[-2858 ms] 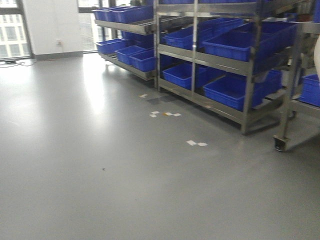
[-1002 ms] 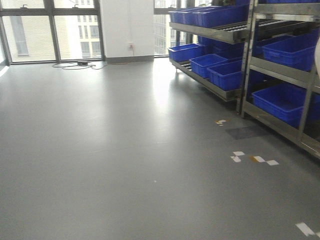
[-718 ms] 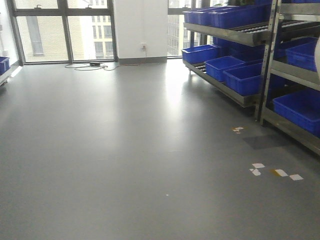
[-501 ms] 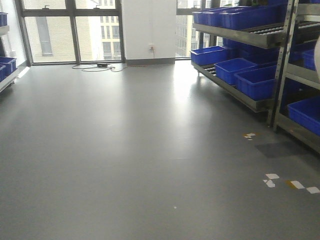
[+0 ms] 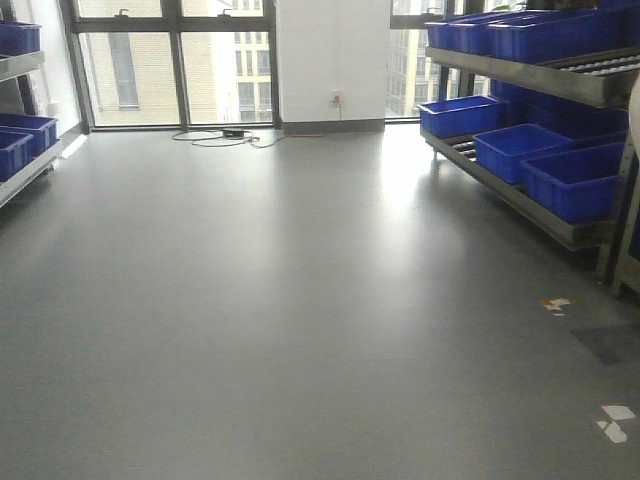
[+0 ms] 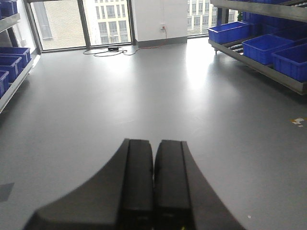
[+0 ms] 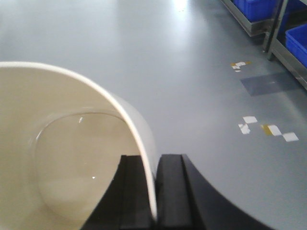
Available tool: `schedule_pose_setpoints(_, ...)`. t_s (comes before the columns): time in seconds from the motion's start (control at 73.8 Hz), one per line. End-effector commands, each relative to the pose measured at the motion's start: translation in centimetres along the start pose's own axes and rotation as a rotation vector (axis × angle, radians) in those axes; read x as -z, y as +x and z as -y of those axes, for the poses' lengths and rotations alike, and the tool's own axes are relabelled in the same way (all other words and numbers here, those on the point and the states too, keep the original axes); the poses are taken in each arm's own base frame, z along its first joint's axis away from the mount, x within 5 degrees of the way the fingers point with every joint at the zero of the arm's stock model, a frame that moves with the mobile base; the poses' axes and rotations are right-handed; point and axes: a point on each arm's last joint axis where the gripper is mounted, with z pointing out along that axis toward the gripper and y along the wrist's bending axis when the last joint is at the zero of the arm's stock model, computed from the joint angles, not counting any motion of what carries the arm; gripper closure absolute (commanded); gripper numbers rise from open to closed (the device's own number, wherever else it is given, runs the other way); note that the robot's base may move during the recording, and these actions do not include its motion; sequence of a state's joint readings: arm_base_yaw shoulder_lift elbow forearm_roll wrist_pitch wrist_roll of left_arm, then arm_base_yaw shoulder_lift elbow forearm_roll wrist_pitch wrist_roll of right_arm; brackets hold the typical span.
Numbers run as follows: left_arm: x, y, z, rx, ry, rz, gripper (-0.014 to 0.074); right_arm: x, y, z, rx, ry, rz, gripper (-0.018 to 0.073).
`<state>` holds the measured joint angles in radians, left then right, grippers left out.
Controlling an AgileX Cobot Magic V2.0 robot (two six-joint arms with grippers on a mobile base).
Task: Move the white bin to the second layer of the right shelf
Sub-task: 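Drive toward the windows past the blue-bin racks, holding the bin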
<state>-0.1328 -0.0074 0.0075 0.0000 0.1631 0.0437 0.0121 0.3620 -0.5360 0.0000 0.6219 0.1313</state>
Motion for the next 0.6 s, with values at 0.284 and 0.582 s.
schedule_pose_setpoints(0.284,-0.1,0.38,0.04,0.005,0.001,0.063,0.0512,0.41,-1.63,-0.21,-0.005,-0.015,0.119,0.0512)
schedule_pose_setpoints(0.582,-0.1,0.38,0.04,0.005,0.001,0.063,0.0512,0.41,-1.63,-0.21,-0.005,-0.015,0.119,0.0512)
